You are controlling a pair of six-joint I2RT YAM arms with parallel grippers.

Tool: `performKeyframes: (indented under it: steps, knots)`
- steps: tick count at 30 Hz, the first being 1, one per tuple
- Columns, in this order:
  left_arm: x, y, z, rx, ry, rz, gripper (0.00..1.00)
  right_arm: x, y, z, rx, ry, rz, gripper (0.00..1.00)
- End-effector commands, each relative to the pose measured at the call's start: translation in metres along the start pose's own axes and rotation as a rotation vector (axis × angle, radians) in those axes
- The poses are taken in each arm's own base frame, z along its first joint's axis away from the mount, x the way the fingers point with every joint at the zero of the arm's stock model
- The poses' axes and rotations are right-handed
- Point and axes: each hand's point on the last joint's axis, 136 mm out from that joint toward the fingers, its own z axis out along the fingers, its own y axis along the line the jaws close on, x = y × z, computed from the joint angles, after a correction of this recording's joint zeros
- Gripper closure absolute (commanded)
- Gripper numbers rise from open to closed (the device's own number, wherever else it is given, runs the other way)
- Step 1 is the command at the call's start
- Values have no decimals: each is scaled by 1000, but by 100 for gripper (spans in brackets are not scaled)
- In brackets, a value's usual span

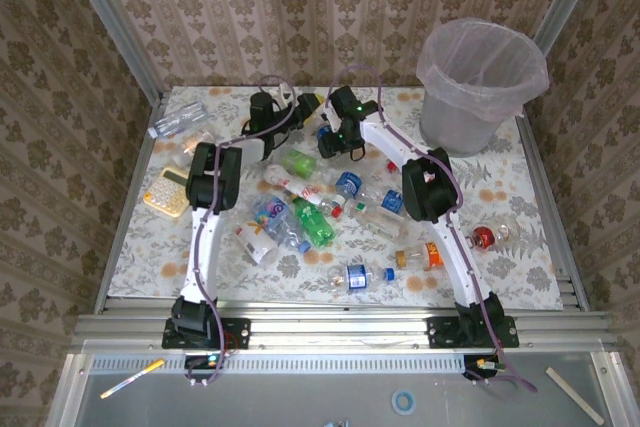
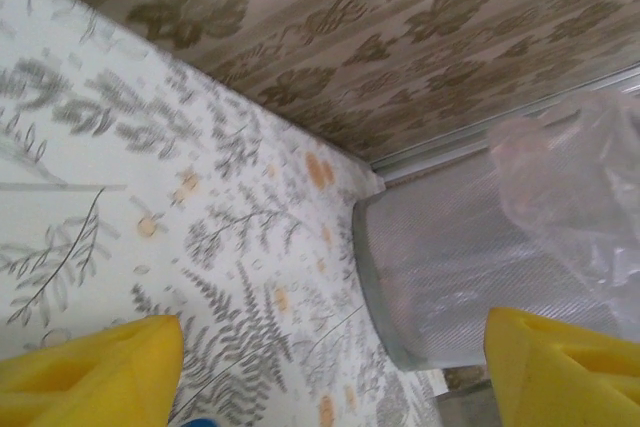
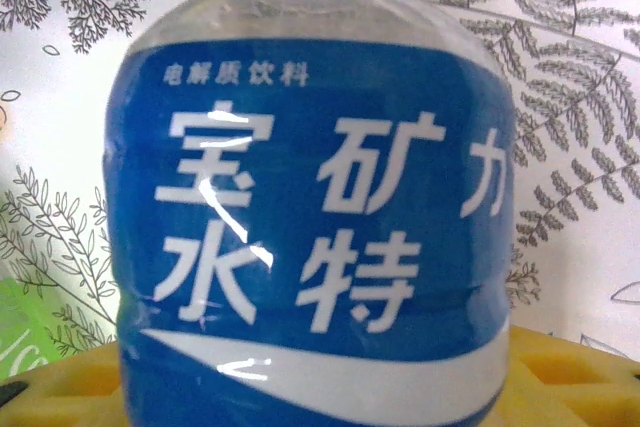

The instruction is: Throw the plastic bottles in the bin

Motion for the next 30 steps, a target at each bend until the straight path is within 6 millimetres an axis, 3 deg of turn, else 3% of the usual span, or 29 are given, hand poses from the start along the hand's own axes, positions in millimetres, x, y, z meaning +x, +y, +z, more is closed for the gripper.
performKeyframes:
  steps: [1,8,14,17,22,26,30]
  knots:
    - [-55,-93,-24,136,-102,140,20,7,-7,2,43,8,14,40]
    - [-90,-171,-58,197,-173,264,15,-25,-2,-40,56,-134,14,49]
    - [-107,-241,-105,189,-228,411,12,-56,19,-104,34,-291,-15,51]
    - [-110,-277,-138,136,-266,520,9,-69,39,-146,3,-386,-40,51]
    - [-94,-328,-186,43,-285,691,2,-78,68,-220,-14,-538,-81,51]
    - [-74,-364,-223,0,-312,806,0,-80,62,-290,42,-695,-55,50]
    - [-54,-391,-258,-78,-346,931,0,-69,52,-359,98,-870,-33,49]
